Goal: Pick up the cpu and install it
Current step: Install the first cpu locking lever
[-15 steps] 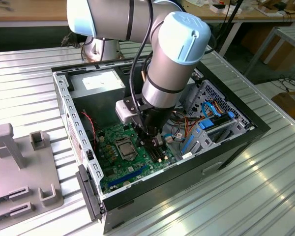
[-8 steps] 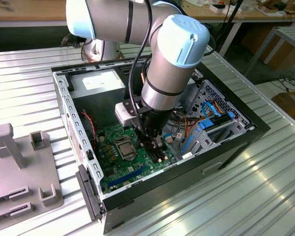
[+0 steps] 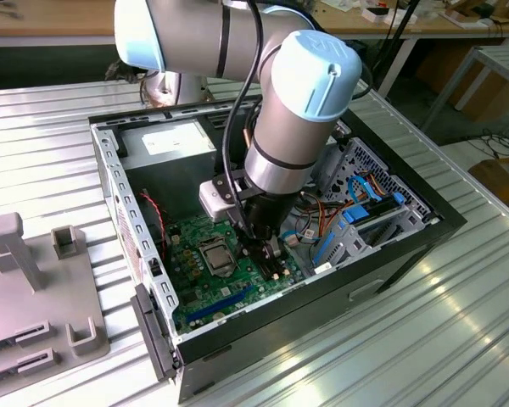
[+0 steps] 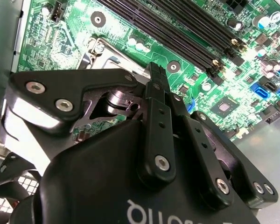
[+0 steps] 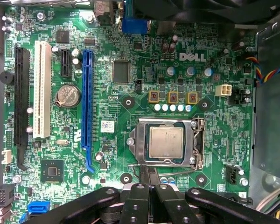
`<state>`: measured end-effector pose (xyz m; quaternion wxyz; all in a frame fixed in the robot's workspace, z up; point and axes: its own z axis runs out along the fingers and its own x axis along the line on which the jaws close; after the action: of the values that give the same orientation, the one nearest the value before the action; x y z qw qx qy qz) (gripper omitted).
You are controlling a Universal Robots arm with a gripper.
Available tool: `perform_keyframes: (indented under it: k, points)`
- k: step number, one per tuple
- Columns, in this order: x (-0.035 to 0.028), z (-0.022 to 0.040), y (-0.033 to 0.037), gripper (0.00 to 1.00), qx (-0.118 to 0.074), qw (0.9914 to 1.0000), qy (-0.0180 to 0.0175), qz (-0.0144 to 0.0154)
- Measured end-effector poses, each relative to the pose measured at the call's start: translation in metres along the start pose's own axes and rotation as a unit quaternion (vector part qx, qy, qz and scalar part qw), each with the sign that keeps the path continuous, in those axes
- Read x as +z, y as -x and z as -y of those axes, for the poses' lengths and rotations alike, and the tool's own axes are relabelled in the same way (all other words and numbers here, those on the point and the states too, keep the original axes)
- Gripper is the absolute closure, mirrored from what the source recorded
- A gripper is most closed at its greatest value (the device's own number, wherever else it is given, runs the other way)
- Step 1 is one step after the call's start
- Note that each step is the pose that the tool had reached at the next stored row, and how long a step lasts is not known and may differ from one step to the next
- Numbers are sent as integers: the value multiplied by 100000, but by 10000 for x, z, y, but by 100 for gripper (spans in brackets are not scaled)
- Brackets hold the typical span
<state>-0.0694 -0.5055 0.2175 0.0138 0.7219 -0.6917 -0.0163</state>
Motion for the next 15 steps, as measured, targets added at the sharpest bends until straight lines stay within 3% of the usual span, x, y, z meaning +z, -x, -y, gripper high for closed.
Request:
perform_keyframes:
  k: [4,15]
  points:
    - [16,-38,3,89,-7,100000,-135,0]
    - [49,-38,7,89,-15,99999,-346,-15]
